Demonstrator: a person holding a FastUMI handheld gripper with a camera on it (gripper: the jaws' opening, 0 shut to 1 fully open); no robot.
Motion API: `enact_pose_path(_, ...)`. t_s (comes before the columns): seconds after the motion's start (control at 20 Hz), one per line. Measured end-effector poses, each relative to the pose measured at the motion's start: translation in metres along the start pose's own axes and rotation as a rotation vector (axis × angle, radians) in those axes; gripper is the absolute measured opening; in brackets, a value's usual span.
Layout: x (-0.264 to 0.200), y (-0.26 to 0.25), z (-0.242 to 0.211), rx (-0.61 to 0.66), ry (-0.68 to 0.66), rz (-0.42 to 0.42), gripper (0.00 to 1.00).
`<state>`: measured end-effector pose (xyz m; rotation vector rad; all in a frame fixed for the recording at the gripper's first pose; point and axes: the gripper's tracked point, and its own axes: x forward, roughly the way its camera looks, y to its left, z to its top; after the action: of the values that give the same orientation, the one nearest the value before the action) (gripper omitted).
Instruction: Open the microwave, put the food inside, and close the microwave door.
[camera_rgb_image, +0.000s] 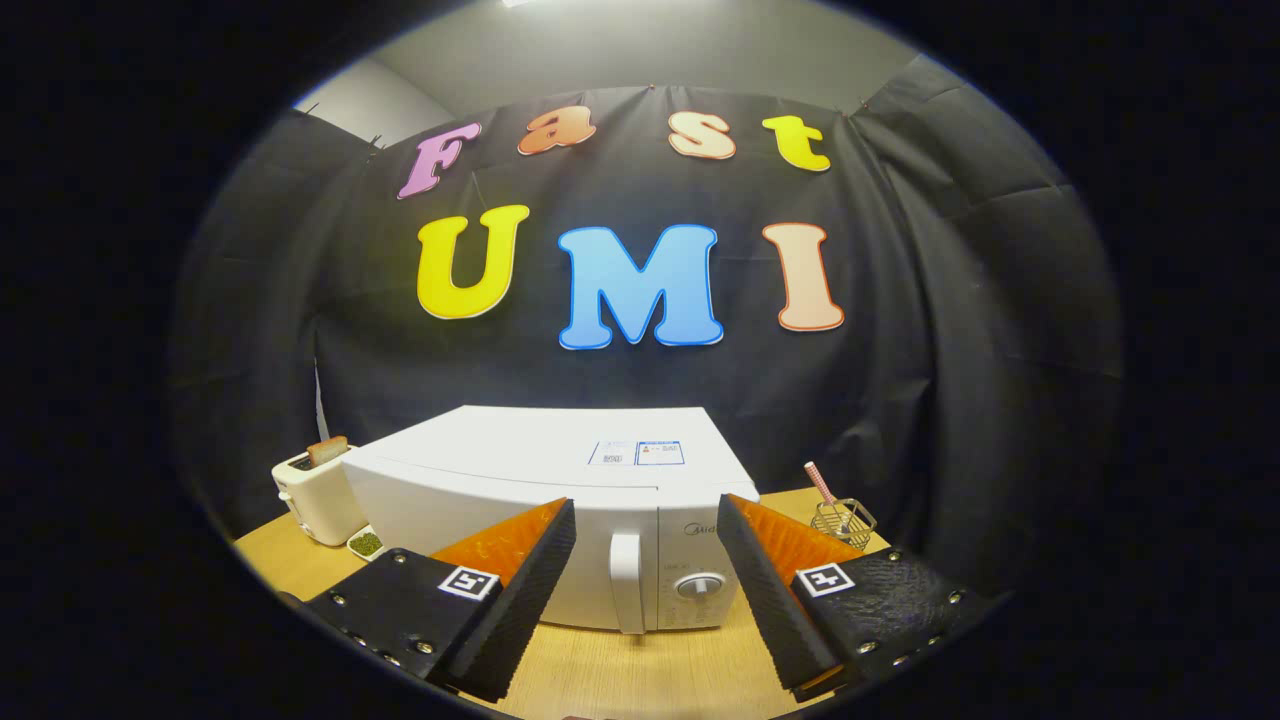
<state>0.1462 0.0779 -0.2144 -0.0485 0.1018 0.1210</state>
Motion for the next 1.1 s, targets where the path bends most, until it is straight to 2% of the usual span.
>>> enact_pose_path(0.35, 0.043, 0.004, -0.071, 0.026, 0.1, -0.016, 0.86)
enact_pose_path(0.4, 0.048, 0.004, -0.075, 0.033, 0.105, -0.016, 0.8)
enact_pose_path(0.45, 0.053, 0.005, -0.079, 0.032, 0.106, -0.016, 0.79)
enact_pose_path(0.55, 0.06, 0.006, -0.081, 0.017, 0.101, -0.016, 0.6)
enact_pose_path(0.6, 0.064, 0.009, -0.085, 0.02, 0.103, -0.008, 0.57)
enact_pose_path(0.65, 0.062, 0.008, -0.082, 0.016, 0.082, -0.014, 0.51)
enact_pose_path(0.75, 0.062, 0.015, -0.085, 0.008, 0.078, -0.001, 0.46)
enact_pose_path(0.8, 0.069, 0.013, -0.085, 0.002, 0.077, -0.019, 0.3)
enact_pose_path(0.85, 0.063, 0.012, -0.084, -0.002, 0.091, -0.037, 0.3)
enact_pose_path(0.95, 0.063, 0.011, -0.085, 0.02, 0.125, -0.043, 0.17)
enact_pose_path(1.05, 0.061, 0.015, -0.086, 0.08, 0.16, -0.029, 0.16)
enact_pose_path(1.1, 0.059, 0.016, -0.086, 0.057, 0.167, -0.025, 0.12)
